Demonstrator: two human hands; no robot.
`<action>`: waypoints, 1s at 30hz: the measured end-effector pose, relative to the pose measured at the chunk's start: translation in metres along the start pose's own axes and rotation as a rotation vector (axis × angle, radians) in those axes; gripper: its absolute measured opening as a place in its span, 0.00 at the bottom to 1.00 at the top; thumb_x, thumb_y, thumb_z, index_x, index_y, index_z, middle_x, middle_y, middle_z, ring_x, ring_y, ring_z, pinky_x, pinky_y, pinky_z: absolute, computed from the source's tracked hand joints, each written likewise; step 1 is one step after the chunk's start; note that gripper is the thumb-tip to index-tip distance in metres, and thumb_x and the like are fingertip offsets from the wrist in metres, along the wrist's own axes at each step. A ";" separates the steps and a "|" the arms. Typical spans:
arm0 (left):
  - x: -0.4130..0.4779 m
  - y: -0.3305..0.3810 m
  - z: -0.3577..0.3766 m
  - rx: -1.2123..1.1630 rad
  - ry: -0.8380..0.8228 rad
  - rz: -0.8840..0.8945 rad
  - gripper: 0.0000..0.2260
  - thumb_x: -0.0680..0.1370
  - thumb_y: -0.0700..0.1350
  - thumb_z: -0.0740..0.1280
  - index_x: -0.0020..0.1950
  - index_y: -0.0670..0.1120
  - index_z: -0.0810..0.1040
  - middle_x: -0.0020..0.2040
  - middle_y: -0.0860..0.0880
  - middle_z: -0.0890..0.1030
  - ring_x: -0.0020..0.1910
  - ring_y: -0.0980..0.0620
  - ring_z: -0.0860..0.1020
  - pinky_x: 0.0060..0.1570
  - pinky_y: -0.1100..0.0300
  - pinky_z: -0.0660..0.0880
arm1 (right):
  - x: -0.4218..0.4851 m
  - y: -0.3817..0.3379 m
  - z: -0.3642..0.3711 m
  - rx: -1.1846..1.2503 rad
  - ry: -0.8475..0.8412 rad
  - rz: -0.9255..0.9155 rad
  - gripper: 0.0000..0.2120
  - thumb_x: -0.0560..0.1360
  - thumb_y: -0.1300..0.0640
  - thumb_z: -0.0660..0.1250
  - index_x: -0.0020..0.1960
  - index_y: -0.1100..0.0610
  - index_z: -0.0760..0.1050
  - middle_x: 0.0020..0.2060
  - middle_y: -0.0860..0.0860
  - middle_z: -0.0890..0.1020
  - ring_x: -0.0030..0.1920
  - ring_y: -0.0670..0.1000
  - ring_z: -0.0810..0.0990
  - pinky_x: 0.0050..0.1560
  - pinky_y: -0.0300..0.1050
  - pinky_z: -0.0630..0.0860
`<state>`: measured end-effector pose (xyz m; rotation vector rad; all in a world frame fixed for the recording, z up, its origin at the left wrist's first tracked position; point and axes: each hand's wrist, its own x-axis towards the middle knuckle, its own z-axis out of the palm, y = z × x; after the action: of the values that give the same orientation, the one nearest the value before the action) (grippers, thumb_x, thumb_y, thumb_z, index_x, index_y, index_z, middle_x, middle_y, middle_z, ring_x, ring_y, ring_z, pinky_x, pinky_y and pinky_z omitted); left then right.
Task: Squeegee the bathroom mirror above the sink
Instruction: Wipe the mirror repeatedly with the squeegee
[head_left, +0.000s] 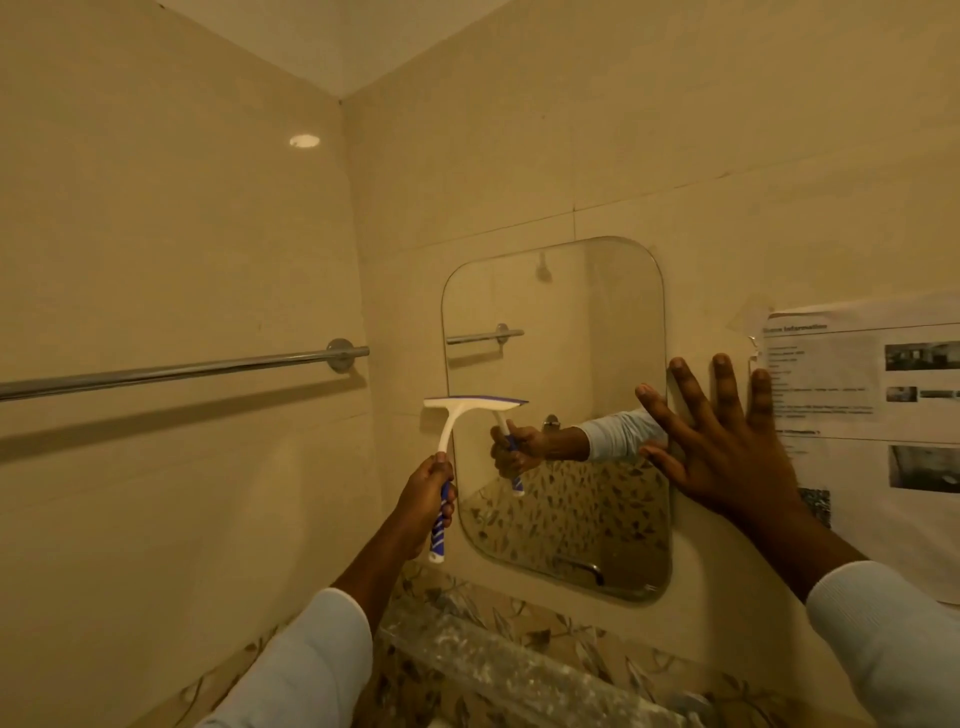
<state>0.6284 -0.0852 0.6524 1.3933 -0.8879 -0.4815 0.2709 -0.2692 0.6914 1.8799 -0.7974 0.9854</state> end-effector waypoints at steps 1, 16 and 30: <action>-0.003 -0.006 0.000 0.000 -0.004 -0.006 0.15 0.88 0.52 0.55 0.49 0.44 0.72 0.31 0.46 0.72 0.25 0.52 0.67 0.28 0.58 0.68 | 0.000 0.000 0.000 0.001 0.001 0.001 0.41 0.79 0.26 0.51 0.86 0.46 0.52 0.86 0.60 0.48 0.83 0.71 0.45 0.78 0.79 0.47; -0.040 -0.089 -0.003 -0.019 -0.035 -0.172 0.15 0.88 0.49 0.54 0.49 0.42 0.71 0.30 0.46 0.71 0.26 0.51 0.66 0.29 0.59 0.67 | 0.001 0.000 0.003 0.009 0.000 0.007 0.42 0.78 0.25 0.50 0.86 0.45 0.50 0.86 0.59 0.48 0.84 0.71 0.44 0.78 0.78 0.47; -0.067 -0.133 0.000 0.033 -0.050 -0.310 0.15 0.88 0.49 0.55 0.52 0.41 0.74 0.31 0.46 0.71 0.25 0.50 0.67 0.28 0.59 0.65 | 0.001 0.001 0.009 0.016 -0.010 0.005 0.42 0.78 0.24 0.49 0.86 0.44 0.50 0.86 0.59 0.47 0.83 0.71 0.44 0.79 0.78 0.44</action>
<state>0.6150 -0.0552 0.5071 1.5632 -0.7242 -0.7418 0.2732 -0.2776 0.6901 1.8988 -0.8025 0.9880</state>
